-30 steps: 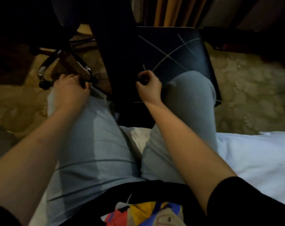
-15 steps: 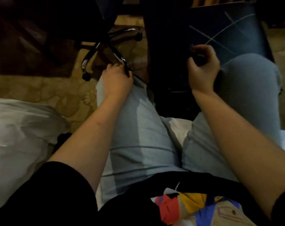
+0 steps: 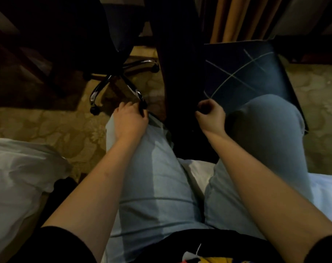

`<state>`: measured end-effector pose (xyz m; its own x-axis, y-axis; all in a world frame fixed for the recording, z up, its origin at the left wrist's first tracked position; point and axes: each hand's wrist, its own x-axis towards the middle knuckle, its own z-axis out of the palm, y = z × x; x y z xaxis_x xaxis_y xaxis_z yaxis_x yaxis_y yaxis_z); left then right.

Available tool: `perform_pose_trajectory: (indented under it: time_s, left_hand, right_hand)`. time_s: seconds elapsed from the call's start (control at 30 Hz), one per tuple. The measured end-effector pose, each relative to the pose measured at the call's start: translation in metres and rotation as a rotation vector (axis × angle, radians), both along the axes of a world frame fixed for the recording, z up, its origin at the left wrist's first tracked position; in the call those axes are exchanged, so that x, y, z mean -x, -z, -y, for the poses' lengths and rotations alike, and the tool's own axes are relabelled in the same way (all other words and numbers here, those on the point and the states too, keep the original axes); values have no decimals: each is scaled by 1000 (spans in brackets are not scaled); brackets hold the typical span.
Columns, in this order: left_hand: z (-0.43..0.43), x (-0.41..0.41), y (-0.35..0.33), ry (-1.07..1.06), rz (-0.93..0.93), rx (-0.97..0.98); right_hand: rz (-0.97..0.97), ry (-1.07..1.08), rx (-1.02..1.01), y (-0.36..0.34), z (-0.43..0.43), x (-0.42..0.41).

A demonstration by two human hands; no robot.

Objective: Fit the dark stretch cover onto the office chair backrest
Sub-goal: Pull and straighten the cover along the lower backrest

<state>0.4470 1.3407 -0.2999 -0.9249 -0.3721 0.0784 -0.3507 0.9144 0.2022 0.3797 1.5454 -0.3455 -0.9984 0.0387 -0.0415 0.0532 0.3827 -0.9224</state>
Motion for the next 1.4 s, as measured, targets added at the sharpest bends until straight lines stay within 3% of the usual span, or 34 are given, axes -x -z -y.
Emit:
perform_pose_trajectory:
  time_s: [0.2, 0.3, 0.9, 1.17, 1.4]
  left_hand:
    - [-5, -3, -8, -24, 34, -18]
    - [-7, -4, -10, -28, 46, -13]
    - [-11, -3, -9, -30, 44, 6]
    - [-9, -6, -7, -7, 34, 21]
    - [-9, 0, -4, -27, 29, 36]
  right_hand:
    - [-347, 119, 286, -33, -11, -6]
    - [-391, 109, 339, -36, -10, -7]
    - [28, 52, 251, 1, 1, -1]
    - [-180, 175, 423, -21, -3, -7]
    - [23, 133, 339, 0, 9, -6]
